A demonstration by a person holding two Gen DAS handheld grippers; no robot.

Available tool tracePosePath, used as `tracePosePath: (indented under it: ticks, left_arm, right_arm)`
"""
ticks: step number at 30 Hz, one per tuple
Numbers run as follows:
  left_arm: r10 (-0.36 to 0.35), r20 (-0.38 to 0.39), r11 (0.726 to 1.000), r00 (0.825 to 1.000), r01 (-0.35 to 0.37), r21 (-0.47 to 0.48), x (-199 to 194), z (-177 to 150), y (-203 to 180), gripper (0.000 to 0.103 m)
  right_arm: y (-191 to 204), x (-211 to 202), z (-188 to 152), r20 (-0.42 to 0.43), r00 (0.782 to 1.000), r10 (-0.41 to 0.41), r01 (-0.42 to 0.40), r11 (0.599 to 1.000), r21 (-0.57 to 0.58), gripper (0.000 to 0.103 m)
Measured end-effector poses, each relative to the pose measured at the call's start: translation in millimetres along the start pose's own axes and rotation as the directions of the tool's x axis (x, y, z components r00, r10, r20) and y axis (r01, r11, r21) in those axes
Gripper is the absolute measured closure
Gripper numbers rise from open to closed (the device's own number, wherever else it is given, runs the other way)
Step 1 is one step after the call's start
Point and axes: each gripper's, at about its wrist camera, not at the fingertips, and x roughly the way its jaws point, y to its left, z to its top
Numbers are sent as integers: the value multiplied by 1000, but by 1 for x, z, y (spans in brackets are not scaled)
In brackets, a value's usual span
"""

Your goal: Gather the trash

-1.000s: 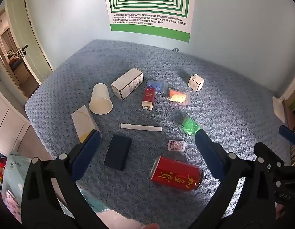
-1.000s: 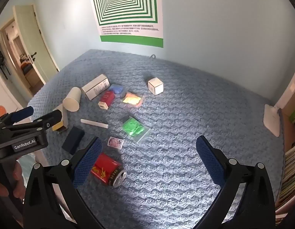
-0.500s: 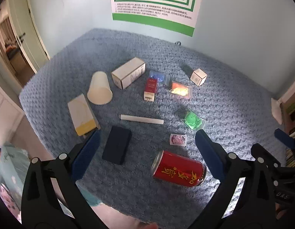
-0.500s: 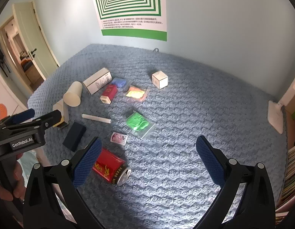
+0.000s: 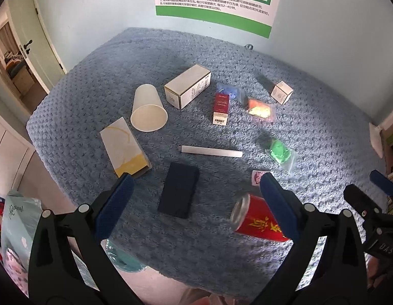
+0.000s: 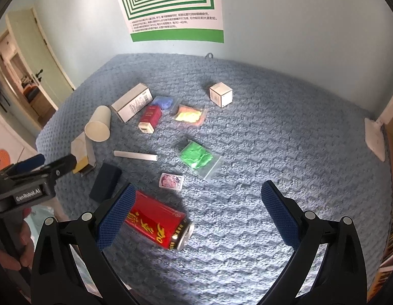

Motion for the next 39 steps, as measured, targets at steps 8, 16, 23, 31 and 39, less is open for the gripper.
tracePosePath:
  ticks: [8,16,23,31,39]
  left_arm:
    - [-8,3,1000,1000,7,21,3,5,5,6]
    - [-7,12,1000,1000,7,18,5,9,5,6]
    - [-8,14,1000,1000,8,13,7,13,7,6]
    - [-8,12,1000,1000,8,13,8,14,9,6]
    - [-3,14,1000,1000,3,21,10,17,12,6]
  right_arm:
    - [9,5,3,8,1000,-3,3,1000,-2,5]
    - [10,7,10,13,1000,-1,1,1000,-10,5]
    - [12,8,17,22,1000,3,-3,1000,-18,5]
    - [14,11,18,17,1000,4,-4,1000,-19,5]
    - [20,12,19,20,1000,6,-5,1000,-24,5]
